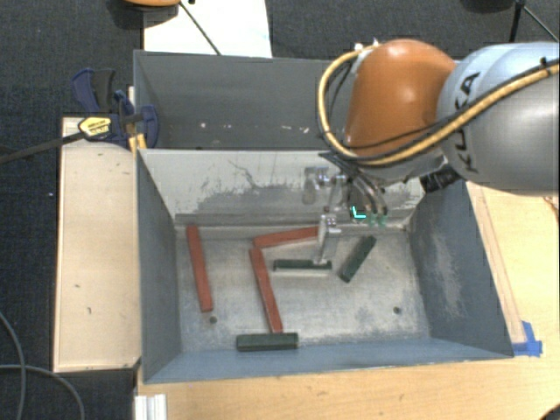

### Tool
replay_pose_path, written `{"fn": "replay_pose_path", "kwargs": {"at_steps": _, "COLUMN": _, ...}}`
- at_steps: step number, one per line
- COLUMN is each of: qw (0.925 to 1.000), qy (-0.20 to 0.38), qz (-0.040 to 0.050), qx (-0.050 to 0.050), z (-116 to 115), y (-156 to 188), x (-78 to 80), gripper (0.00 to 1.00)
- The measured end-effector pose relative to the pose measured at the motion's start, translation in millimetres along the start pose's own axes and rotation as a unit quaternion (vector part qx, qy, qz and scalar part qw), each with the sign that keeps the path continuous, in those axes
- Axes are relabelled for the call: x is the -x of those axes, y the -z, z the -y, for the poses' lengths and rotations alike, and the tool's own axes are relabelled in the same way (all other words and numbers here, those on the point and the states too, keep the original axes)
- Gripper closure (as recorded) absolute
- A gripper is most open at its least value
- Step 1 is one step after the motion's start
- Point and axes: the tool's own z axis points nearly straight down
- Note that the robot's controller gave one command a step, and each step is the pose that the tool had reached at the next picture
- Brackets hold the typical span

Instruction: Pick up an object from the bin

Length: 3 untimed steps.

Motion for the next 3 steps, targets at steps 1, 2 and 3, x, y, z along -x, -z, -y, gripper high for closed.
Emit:
{"fn": "replay_pose_path", "kwargs": {"at_steps": 1, "qw": 1.0, "qy": 0.0, "qz": 0.0016, "qx": 0.0, "z": 0.2, "y": 2.1, "x": 0.5, "gripper": 0.0}}
{"fn": "replay_pose_path", "kwargs": {"at_steps": 2, "qw": 0.9994, "qy": 0.034, "qz": 0.0032, "qx": -0.001, "z": -16.3, "y": 11.3, "x": 2.9, "gripper": 0.0}}
{"fn": "replay_pose_path", "kwargs": {"at_steps": 3, "qw": 0.9957, "qy": 0.093, "qz": 0.0072, "qx": 0.0, "z": -20.2, "y": -36.0, "x": 1.7, "gripper": 0.0}}
